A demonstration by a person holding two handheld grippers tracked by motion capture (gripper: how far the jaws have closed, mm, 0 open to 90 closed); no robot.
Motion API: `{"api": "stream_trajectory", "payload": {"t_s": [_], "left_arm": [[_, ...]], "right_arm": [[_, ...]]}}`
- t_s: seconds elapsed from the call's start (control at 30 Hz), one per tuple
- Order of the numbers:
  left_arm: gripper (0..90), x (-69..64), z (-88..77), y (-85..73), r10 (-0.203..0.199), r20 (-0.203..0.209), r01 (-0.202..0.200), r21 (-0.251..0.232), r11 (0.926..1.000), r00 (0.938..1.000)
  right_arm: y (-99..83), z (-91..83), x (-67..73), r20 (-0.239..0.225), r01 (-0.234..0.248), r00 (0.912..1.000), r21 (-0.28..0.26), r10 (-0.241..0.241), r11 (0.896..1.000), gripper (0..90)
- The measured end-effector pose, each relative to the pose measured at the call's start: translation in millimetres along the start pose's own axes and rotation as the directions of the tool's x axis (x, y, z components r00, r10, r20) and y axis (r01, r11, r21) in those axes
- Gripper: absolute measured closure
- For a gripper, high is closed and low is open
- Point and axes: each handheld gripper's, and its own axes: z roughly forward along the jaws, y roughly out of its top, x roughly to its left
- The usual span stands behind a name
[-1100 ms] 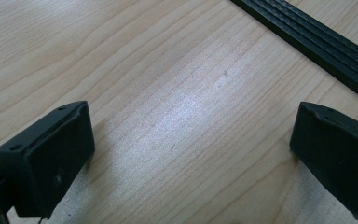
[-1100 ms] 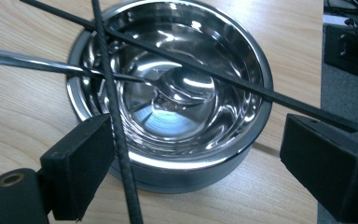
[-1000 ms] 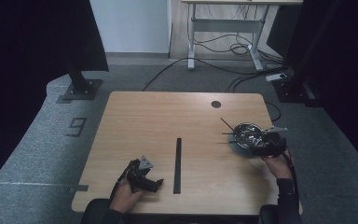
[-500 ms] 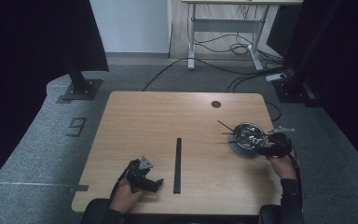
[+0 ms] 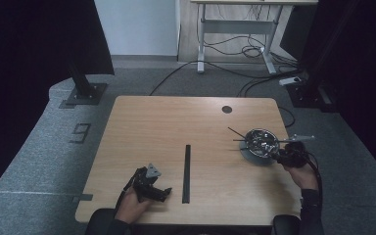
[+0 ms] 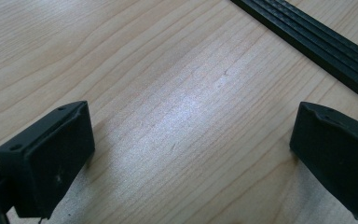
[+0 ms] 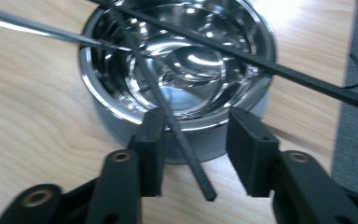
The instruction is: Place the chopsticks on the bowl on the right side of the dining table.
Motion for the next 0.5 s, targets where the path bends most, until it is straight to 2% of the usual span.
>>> {"api": "stream_trajectory", "payload": {"t_s": [0.03, 0.1, 0.2, 0.37, 0.5], "left_arm": [[0.0, 0.0, 0.0, 0.0, 0.0, 0.0, 0.0, 0.0, 1.0, 1.0], [0.0, 0.0, 0.0, 0.0, 0.0, 0.0, 0.0, 0.0, 1.0, 1.0], [0.0, 0.0, 0.0, 0.0, 0.0, 0.0, 0.0, 0.0, 1.0, 1.0], [0.0, 0.0, 0.0, 0.0, 0.0, 0.0, 0.0, 0.0, 1.0, 1.0], [0.0, 0.0, 0.0, 0.0, 0.0, 0.0, 0.0, 0.0, 1.0, 1.0]], "right_arm": [[-0.5, 1.0, 0.8, -0.014, 0.012, 0.9998, 0.011, -0.012, 1.0, 65.5], [-0.7, 1.7, 1.2, -0.017, 0.017, 0.9997, 0.019, -0.017, 1.0, 66.9], [-1.8, 3.1, 2.1, -0.027, 0.037, 0.999, 0.038, -0.036, 0.999, 73.9], [-4.1, 1.8, -0.3, -0.054, 0.049, 0.9974, 0.042, -0.047, 0.998, 80.1], [-6.1, 0.4, -3.1, -0.066, 0.047, 0.9969, 0.049, -0.043, 0.998, 81.7]]}}
